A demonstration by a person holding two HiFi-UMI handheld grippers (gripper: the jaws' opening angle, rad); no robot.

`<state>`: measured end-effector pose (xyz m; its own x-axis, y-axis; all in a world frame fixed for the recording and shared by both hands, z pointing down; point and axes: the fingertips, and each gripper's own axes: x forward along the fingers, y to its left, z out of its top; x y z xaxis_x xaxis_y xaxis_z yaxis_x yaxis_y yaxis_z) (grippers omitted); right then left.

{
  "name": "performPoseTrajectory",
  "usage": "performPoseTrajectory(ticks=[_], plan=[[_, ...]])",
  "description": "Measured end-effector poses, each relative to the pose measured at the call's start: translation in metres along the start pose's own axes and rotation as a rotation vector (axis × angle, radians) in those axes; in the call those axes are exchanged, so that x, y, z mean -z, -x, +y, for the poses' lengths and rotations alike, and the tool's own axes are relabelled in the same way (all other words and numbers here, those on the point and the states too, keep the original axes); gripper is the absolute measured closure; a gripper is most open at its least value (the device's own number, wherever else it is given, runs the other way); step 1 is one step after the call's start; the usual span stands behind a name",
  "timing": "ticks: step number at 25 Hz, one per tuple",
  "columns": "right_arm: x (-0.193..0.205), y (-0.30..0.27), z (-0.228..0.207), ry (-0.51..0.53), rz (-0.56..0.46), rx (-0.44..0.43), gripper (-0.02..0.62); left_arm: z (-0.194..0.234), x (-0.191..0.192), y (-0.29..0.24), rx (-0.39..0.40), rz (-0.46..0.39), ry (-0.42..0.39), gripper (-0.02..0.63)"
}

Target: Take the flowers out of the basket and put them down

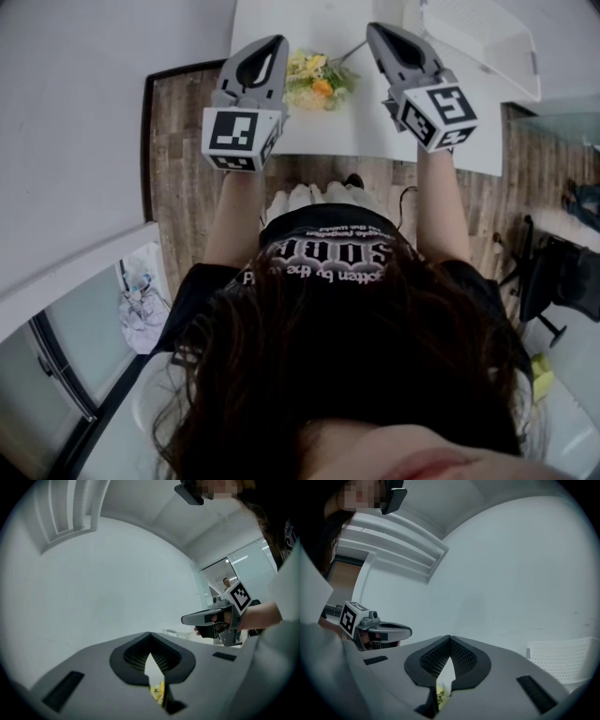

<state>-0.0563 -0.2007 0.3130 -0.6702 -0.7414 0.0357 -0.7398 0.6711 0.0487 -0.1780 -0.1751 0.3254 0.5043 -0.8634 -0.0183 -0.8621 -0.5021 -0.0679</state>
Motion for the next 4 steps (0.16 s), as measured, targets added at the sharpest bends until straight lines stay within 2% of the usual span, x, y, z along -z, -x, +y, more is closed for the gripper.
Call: performPoseTrajectory(ticks=[4], plan=[[0.0009,0.0017,-0.0017,-0.007,-0.001,0.001,0.571,-0.0007,0.0011,0.0,-0.002,0.003,0.002,0.607]])
